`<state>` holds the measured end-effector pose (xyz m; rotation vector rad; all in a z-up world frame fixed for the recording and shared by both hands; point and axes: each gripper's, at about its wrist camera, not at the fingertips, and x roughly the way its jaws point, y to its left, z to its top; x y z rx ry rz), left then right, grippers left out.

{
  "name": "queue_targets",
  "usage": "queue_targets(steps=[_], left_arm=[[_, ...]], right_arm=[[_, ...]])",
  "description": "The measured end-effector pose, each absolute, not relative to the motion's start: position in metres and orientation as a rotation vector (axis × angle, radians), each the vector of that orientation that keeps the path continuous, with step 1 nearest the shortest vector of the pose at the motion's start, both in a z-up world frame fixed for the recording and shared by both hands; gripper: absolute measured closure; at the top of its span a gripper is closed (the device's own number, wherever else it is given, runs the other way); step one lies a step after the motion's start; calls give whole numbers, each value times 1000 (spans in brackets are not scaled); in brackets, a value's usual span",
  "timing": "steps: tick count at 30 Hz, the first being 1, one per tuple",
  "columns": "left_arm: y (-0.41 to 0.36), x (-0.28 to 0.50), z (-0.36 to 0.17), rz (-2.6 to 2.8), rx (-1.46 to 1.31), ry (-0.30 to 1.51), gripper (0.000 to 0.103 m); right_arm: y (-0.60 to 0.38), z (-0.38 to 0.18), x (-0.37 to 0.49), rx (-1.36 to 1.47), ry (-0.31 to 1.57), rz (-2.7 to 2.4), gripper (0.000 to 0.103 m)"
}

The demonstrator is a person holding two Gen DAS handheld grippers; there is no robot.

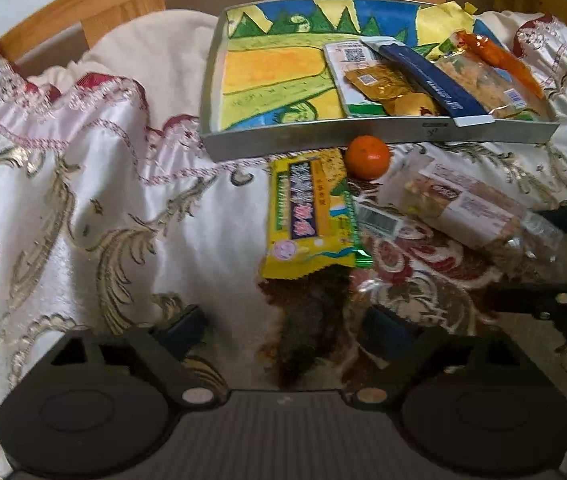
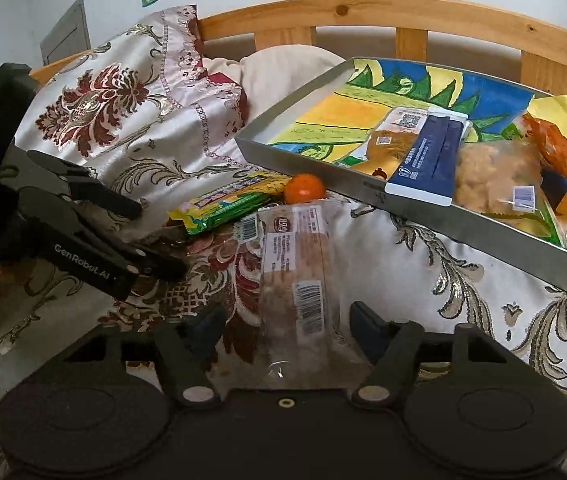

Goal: Organize snacks
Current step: 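Close the right tool on the clear pastry pack while the left tool descends, then close the left tool on the brown dried snack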

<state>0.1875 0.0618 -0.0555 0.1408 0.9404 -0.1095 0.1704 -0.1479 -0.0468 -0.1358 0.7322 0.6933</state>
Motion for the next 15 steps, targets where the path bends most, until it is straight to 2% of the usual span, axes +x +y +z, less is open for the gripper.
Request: queue_targets(steps=[3,7,13,15], left_arm=[[59,186,-53,-118,113,951,29],[52,178,-48,-114,98,954,43],[42,165,-44,-162,79,973,44],[41,164,-44,-163,80,970,39]], right_arm=[[-148,-46,168,-151,730,691,55],[-148,-43,164,-178,730,691,58],[-149,-40,159,-193,734,678,58],[-151,-38,159,-177,747,672,58]])
